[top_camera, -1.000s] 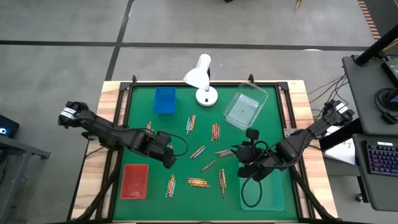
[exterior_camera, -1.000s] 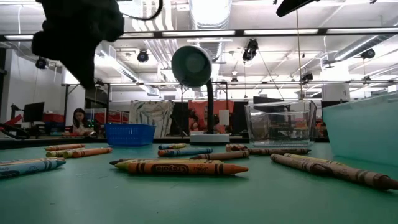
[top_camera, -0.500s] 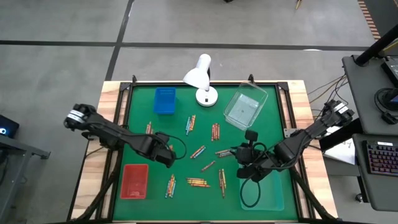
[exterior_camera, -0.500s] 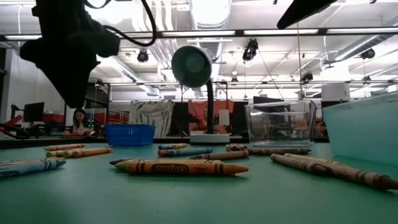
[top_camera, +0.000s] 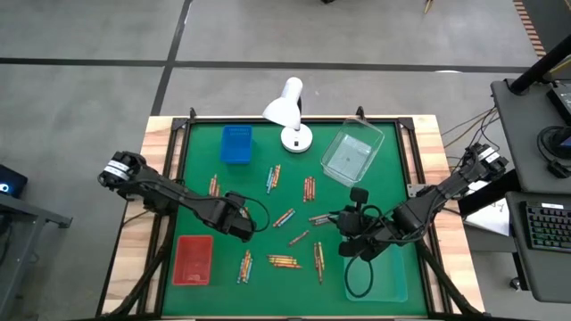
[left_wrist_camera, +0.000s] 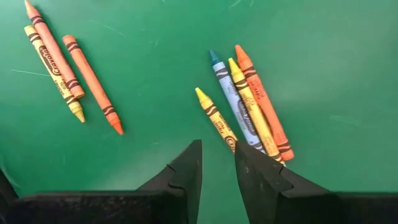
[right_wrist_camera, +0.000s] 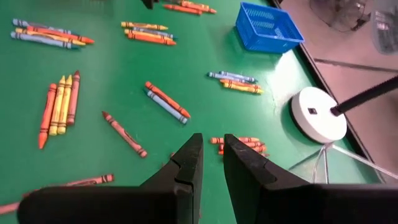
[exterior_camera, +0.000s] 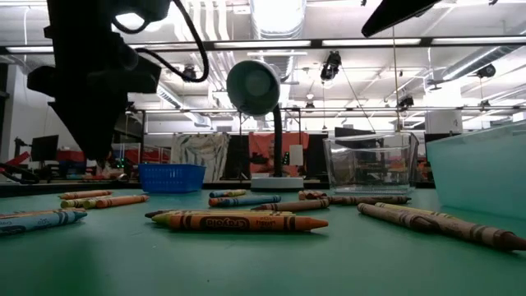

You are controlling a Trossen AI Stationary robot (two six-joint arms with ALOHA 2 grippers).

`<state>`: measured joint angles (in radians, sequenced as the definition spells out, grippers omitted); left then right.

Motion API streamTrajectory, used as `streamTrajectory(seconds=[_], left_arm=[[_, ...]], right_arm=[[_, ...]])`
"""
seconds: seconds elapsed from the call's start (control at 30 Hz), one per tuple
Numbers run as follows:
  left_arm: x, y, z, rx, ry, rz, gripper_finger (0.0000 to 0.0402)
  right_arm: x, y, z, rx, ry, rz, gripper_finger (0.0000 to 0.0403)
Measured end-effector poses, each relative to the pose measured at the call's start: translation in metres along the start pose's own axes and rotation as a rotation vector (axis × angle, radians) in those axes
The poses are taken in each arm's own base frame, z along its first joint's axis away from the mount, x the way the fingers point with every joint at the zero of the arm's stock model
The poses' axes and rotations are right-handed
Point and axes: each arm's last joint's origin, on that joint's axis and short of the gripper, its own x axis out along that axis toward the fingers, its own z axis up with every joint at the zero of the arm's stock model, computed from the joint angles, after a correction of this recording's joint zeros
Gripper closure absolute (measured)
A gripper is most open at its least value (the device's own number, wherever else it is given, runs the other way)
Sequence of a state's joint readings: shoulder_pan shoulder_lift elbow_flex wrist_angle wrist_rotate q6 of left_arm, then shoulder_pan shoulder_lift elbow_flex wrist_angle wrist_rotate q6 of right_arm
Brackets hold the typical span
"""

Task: Sort crayons
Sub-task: Put the yellow crayon into the red bin

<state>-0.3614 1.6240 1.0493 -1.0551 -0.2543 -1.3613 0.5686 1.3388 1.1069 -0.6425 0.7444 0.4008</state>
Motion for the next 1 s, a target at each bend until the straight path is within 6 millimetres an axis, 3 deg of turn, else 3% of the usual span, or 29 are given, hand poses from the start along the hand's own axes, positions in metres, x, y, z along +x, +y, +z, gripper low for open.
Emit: streamTrajectory(seconds=[0.53,1.0], left_arm=[[0.023,0.01,-0.006,-0.05,-0.016,-0.071,0.0322],[0.025,0.011,-0.005,-0.064,-0.064,-0.061,0.0273]], right_arm=[[0.0,0.0,0.005,0.016,-0.061,-0.053,0.0349],[0.001,-0.001,0.007,0.037,-0.076,-0.059,0.0349]])
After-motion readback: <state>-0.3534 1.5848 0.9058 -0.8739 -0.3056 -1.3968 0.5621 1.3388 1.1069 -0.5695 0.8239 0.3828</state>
